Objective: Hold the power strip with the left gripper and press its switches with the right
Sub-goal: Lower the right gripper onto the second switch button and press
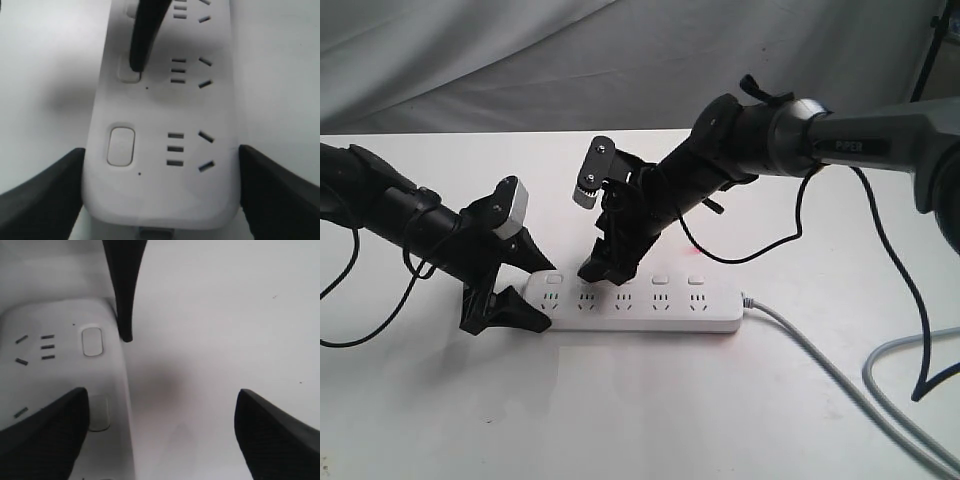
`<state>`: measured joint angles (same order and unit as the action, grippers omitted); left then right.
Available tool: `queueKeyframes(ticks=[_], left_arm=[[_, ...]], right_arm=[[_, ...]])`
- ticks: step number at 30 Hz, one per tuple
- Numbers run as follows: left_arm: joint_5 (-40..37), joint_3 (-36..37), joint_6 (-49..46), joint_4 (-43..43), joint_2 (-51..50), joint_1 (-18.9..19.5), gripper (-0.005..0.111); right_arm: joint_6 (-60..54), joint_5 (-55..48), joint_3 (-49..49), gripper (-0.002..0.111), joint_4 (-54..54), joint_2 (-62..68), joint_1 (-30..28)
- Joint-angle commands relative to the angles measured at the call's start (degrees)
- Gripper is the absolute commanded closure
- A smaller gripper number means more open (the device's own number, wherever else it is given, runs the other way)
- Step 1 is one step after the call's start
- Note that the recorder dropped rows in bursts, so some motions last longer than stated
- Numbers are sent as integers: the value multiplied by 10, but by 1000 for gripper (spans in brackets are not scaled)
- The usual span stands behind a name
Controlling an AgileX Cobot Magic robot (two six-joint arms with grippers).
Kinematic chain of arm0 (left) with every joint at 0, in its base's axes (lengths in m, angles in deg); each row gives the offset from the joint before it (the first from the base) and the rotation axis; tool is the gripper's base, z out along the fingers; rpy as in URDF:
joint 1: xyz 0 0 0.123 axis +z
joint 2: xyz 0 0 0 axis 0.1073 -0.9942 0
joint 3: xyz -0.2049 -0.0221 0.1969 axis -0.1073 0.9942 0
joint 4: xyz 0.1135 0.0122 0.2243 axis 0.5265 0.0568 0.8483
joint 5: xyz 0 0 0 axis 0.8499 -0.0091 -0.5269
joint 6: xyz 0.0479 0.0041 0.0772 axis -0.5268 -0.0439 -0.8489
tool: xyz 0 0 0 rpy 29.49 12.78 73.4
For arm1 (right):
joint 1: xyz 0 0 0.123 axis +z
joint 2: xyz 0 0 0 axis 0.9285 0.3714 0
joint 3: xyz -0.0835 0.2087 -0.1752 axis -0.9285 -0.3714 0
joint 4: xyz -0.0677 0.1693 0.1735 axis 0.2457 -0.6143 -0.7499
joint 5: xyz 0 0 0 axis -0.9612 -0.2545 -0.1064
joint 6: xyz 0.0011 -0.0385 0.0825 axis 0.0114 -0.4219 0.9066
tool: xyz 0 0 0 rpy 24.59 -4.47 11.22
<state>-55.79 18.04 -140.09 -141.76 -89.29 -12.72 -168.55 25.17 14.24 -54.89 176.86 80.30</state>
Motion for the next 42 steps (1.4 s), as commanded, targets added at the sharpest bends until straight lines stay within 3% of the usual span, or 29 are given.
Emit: queueKeyframes(ticks=[1, 14, 28, 42], left_arm=[[12, 2, -1, -1, -1, -3, 67], [12, 2, -1, -1, -1, -3, 67], [12, 2, -1, -1, -1, -3, 67], [12, 2, -1, -1, -1, -3, 67]], right_arm=[[-6, 3, -3, 35, -4, -1, 1], [-13, 19, -3, 35, -3, 18, 1], [18, 41, -3, 35, 103, 51, 20], [20, 46, -3, 35, 102, 51, 20]])
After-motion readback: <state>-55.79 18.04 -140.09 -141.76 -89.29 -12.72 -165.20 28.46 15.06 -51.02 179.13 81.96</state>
